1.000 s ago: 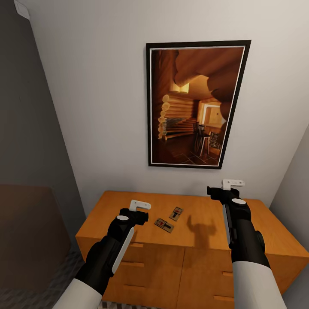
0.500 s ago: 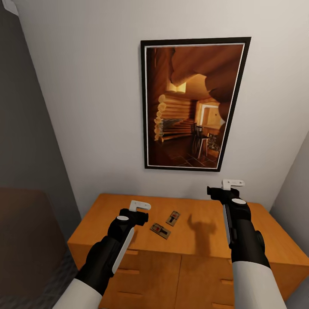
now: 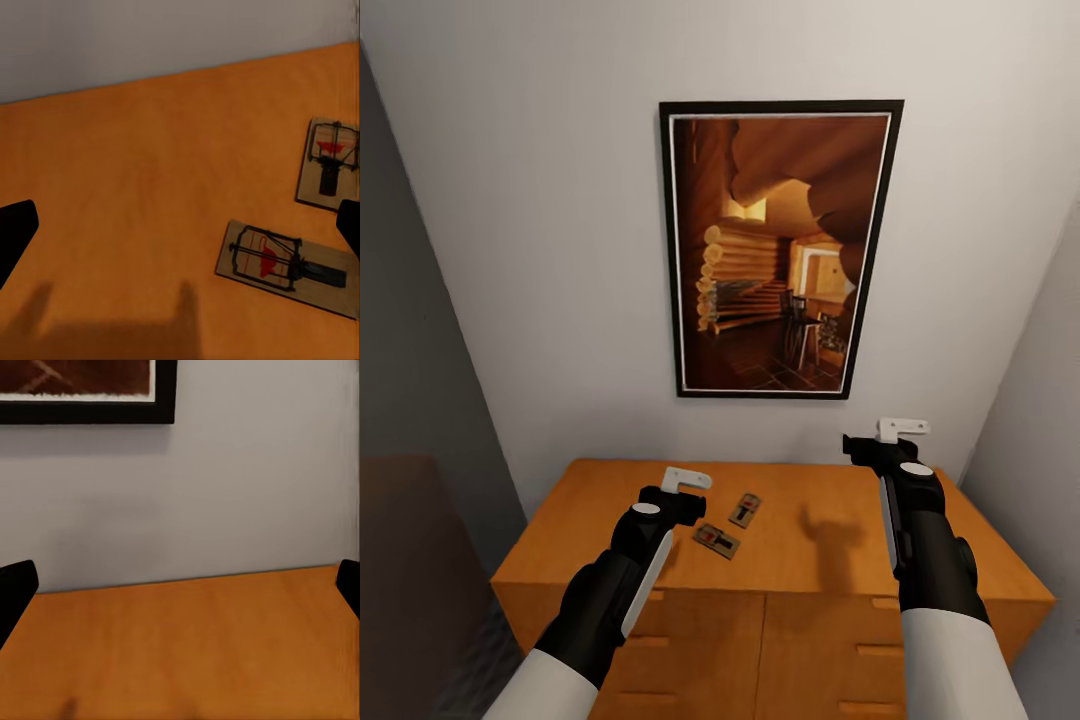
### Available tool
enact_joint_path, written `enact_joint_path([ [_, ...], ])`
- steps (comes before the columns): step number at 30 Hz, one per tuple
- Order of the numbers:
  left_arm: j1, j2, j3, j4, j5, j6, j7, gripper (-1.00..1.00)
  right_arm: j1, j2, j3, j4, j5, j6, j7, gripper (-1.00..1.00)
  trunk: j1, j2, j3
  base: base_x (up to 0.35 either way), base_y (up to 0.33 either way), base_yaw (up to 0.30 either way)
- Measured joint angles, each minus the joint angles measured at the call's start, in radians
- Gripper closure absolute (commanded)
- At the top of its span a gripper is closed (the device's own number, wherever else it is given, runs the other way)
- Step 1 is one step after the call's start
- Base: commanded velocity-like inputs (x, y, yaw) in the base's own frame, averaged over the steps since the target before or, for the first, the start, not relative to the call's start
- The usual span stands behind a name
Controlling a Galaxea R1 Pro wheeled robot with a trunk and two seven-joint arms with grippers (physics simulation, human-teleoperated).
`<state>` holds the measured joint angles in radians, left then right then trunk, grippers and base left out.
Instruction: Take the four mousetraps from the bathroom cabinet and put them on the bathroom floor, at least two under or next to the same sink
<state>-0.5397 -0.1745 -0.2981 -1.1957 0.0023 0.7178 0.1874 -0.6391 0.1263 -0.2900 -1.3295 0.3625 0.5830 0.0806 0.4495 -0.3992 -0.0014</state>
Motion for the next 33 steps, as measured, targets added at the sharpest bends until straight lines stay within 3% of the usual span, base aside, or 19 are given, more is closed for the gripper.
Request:
enact_joint_path([
  [21, 0.0, 0.0, 0.0, 0.022, 0.0, 0.0, -0.006, -1.0, 0.0, 0.001, -0.002, 0.054, 0.0, 0.009, -0.008, -1.0, 0.0, 0.0, 0.003, 0.0, 0.0, -0.024],
  [33, 0.0, 0.0, 0.0, 0.023, 0.0, 0.0, -0.003, -1.0, 0.0, 0.002, -0.002, 0.063, 0.0, 0.007, -0.007, -1.0, 0.0, 0.0, 0.012, 0.0, 0.0, -0.199],
])
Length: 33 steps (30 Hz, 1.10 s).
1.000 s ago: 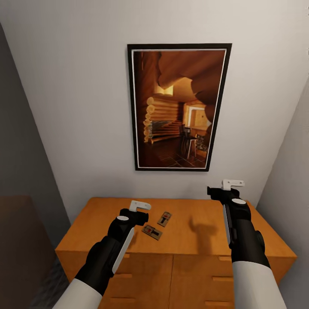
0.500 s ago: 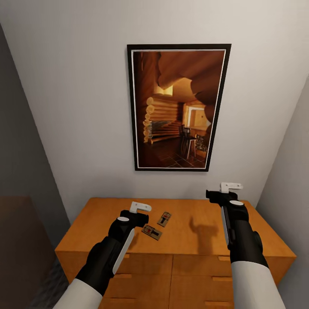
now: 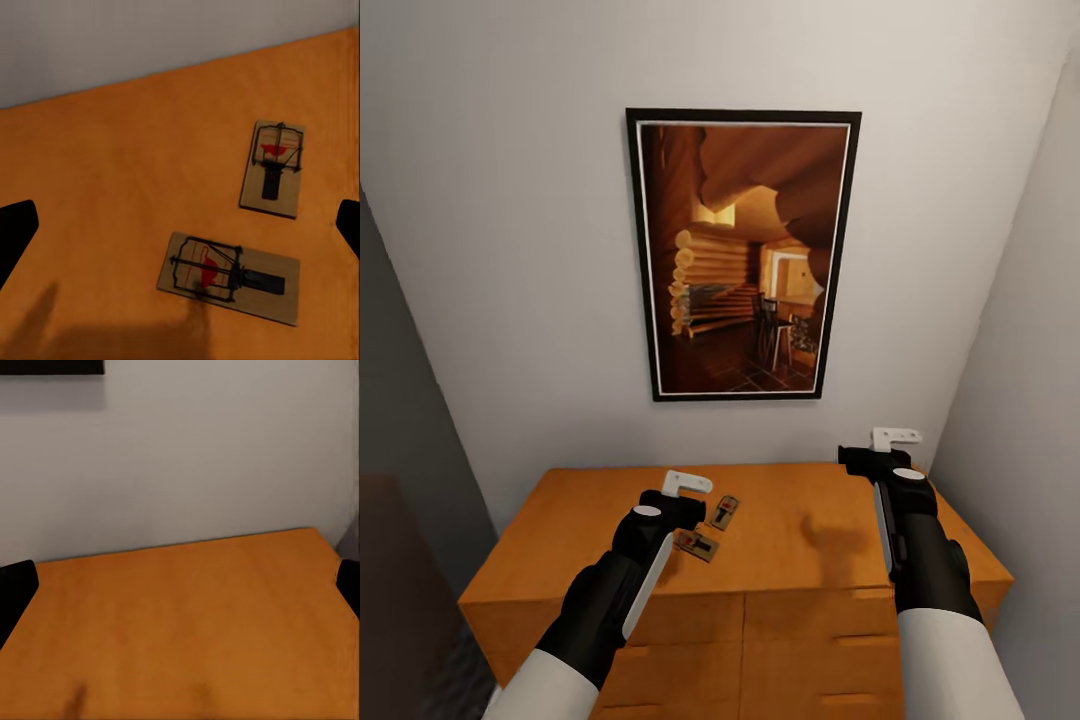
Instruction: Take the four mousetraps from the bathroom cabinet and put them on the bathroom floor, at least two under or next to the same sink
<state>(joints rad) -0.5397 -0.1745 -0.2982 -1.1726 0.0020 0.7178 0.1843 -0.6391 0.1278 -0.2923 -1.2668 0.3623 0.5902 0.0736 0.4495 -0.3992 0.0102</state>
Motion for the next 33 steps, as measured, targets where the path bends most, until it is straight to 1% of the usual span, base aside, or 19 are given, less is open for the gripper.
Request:
enact_joint_path([
  [10, 0.0, 0.0, 0.002, 0.0, -0.003, 0.0, 0.003, -1.0, 0.0, 0.0, 0.0, 0.001, 0.0, 0.0, 0.0, -1.0, 0.0, 0.0, 0.009, 0.0, 0.0, -0.247],
  [13, 0.0, 0.0, 0.004, 0.0, -0.004, 0.0, 0.004, -1.0, 0.0, 0.0, 0.0, 0.001, 0.0, 0.0, 0.0, -1.0, 0.0, 0.0, 0.011, 0.0, 0.0, -0.122],
  [23, 0.0, 0.0, 0.01, -0.001, -0.006, 0.0, 0.005, -1.0, 0.0, 0.0, 0.001, 0.001, 0.001, 0.001, 0.0, -1.0, 0.0, 0.0, 0.012, 0.011, 0.012, -0.029],
  [33, 0.0, 0.0, 0.011, -0.001, -0.006, 0.002, 0.006, -1.0, 0.0, 0.0, 0.002, 0.001, 0.002, 0.001, 0.0, -1.0, 0.0, 0.0, 0.012, 0.175, 0.187, -0.002],
])
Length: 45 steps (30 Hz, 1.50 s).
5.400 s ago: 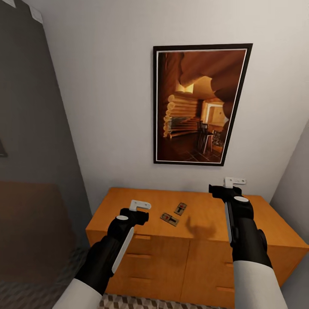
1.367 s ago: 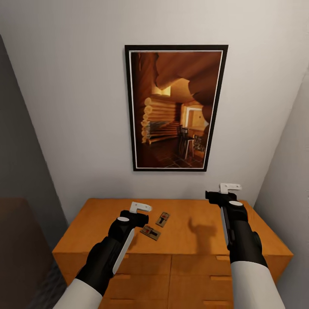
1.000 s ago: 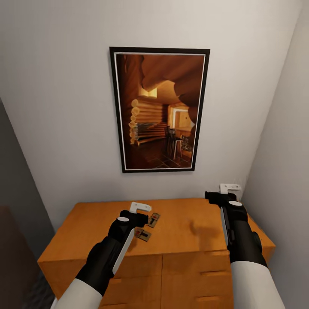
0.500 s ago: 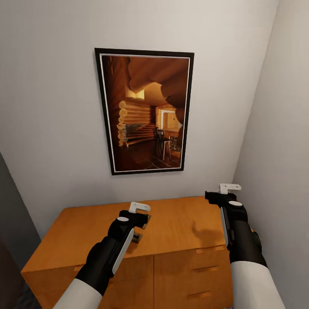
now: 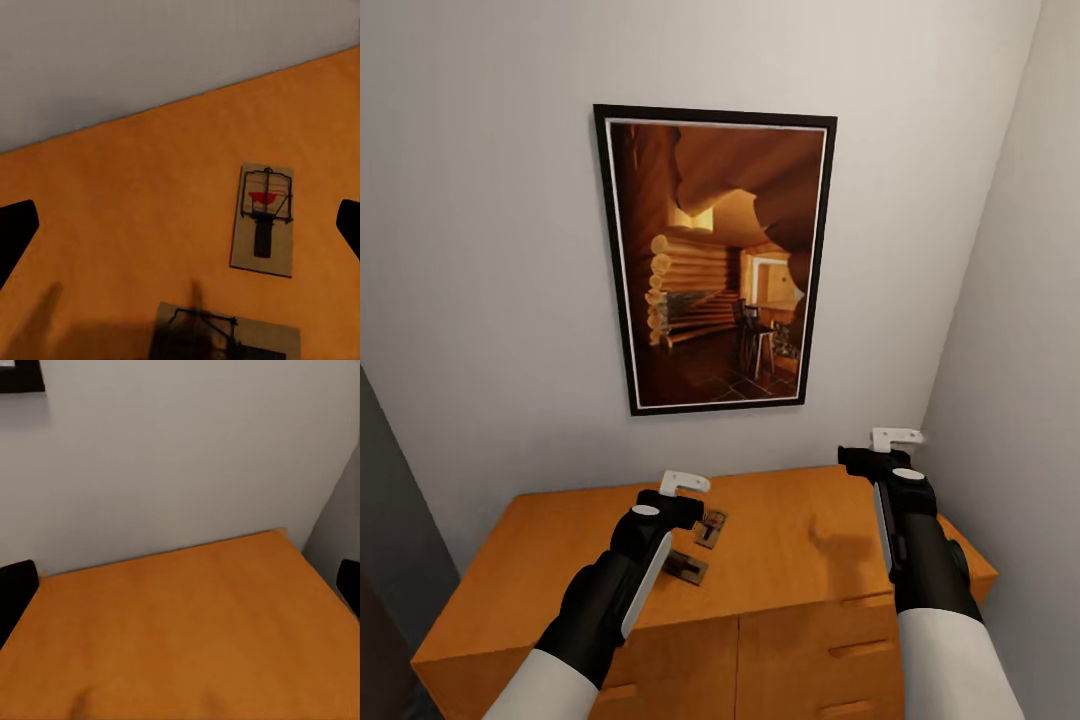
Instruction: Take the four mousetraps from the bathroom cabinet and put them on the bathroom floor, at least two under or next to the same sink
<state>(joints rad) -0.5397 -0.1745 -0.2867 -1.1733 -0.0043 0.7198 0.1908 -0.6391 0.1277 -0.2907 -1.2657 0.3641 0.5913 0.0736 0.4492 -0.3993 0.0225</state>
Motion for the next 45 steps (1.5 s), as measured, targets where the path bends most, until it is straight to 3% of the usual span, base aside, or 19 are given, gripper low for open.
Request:
enact_joint_path([
  [9, 0.0, 0.0, 0.0, 0.0, 0.0, 0.001, 0.0, -1.0, 0.0, 0.0, 0.001, 0.0, 0.0, 0.0, 0.0, -1.0, 0.0, 0.0, 0.0, 0.144, 0.198, 0.0],
  [25, 0.0, 0.0, 0.0, 0.0, 0.001, 0.002, 0.0, -1.0, 0.0, 0.0, 0.002, 0.0, 0.0, 0.001, -0.001, -1.0, 0.0, 0.0, 0.0, 0.012, 0.02, -0.002],
  [45, 0.0, 0.0, -0.002, 0.001, 0.001, 0.006, -0.001, -1.0, 0.0, 0.0, 0.005, 0.006, 0.0, 0.011, -0.003, -1.0, 0.0, 0.0, 0.021, 0.0, 0.0, -0.157],
])
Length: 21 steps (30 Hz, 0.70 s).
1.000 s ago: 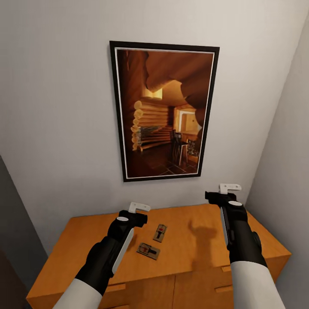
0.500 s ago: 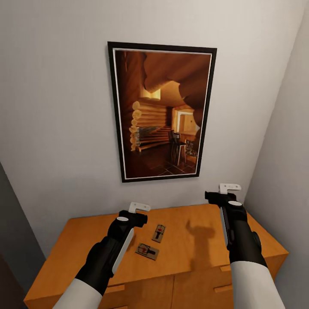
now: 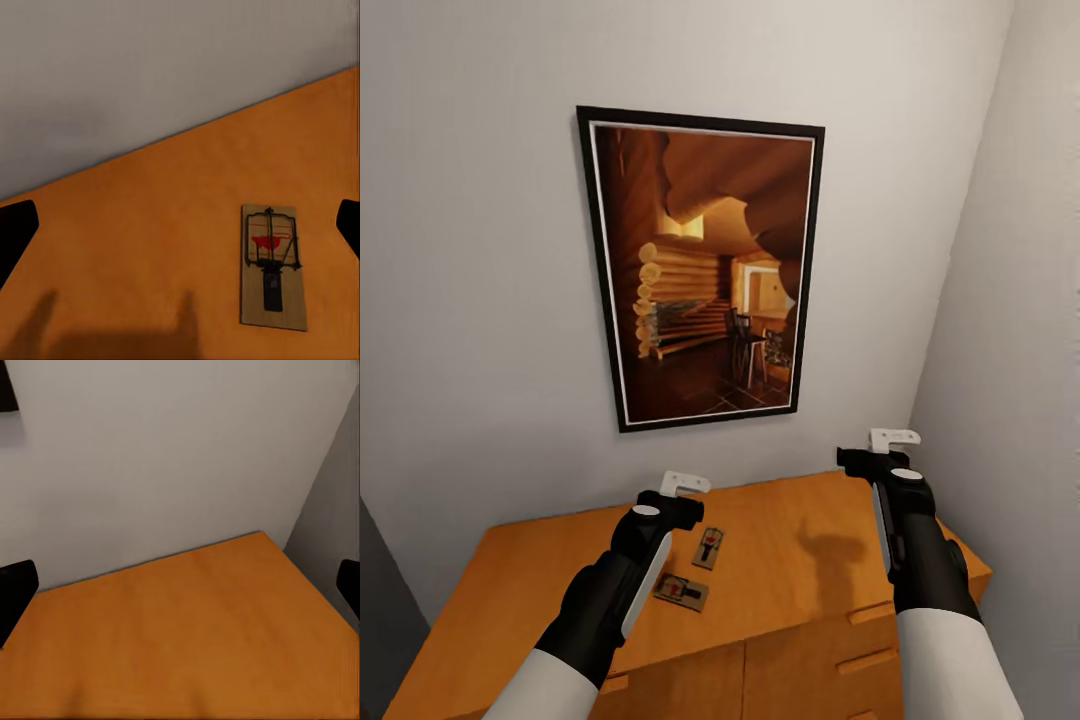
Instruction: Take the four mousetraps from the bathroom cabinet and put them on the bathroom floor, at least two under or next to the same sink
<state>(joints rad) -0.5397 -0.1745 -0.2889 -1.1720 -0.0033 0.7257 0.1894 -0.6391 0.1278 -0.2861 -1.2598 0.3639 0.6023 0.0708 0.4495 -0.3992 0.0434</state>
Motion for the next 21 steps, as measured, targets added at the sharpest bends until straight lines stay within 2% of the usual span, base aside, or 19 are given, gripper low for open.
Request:
enact_joint_path([
  [13, 0.0, 0.0, -0.001, 0.0, 0.0, 0.012, -0.001, -1.0, 0.0, 0.001, 0.016, 0.108, 0.004, 0.054, 0.002, -1.0, 0.0, 0.0, 0.003, 0.0, 0.0, -0.022],
  [17, 0.0, 0.0, -0.001, 0.001, 0.0, 0.014, -0.002, -1.0, 0.0, 0.002, 0.044, 0.149, 0.003, 0.057, 0.003, -1.0, 0.0, 0.0, 0.003, 0.0, 0.0, -0.002],
  [21, 0.0, 0.0, -0.001, 0.001, 0.0, 0.015, -0.002, -1.0, 0.0, 0.003, 0.095, 0.191, 0.002, 0.058, 0.005, -1.0, 0.0, 0.0, 0.003, 0.0, 0.0, 0.0],
])
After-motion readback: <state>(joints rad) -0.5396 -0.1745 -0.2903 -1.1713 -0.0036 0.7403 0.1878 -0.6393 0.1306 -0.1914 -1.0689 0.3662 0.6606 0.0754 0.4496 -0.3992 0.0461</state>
